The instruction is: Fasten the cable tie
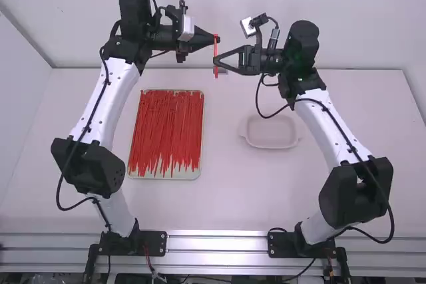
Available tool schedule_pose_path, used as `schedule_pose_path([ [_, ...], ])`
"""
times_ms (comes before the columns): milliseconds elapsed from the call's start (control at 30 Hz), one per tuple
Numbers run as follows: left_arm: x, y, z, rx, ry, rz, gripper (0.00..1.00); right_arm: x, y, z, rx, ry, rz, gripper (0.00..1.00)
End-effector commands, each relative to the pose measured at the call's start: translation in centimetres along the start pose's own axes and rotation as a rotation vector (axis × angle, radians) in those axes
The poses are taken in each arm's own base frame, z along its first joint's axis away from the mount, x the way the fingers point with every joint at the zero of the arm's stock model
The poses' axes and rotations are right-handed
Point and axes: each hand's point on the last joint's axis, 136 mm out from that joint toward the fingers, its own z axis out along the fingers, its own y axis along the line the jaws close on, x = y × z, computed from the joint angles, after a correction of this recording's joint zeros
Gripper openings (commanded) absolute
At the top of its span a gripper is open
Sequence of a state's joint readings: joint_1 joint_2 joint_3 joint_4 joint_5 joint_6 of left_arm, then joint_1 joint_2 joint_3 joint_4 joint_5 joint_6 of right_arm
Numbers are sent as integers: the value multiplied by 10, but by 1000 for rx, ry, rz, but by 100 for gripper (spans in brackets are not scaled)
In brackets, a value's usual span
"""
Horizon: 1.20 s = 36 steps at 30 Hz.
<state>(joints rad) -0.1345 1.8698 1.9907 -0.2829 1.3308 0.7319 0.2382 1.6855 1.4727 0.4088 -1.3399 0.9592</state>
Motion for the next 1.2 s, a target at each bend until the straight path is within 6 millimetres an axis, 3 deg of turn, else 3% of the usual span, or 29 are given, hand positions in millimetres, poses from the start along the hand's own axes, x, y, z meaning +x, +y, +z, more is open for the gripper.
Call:
schedule_pose_path([
  [0, -14, -1, -4, 4, -13, 46, 2, -6, 6, -1, -1, -8, -25, 0],
  [500, -13, -4, -3, 13, -15, 27, 2, -10, 3, -2, 19, -37, -4, 0],
  [767, -13, -18, 7, 62, -29, 3, 2, -15, 0, -2, 32, -61, 37, 0],
  [1033, -17, -34, 3, 124, -82, 28, 2, -23, 10, -3, 13, -84, 19, 0],
  [1167, -16, -35, 3, 128, -82, 9, 2, -29, 5, -11, 34, -114, 38, 0],
])
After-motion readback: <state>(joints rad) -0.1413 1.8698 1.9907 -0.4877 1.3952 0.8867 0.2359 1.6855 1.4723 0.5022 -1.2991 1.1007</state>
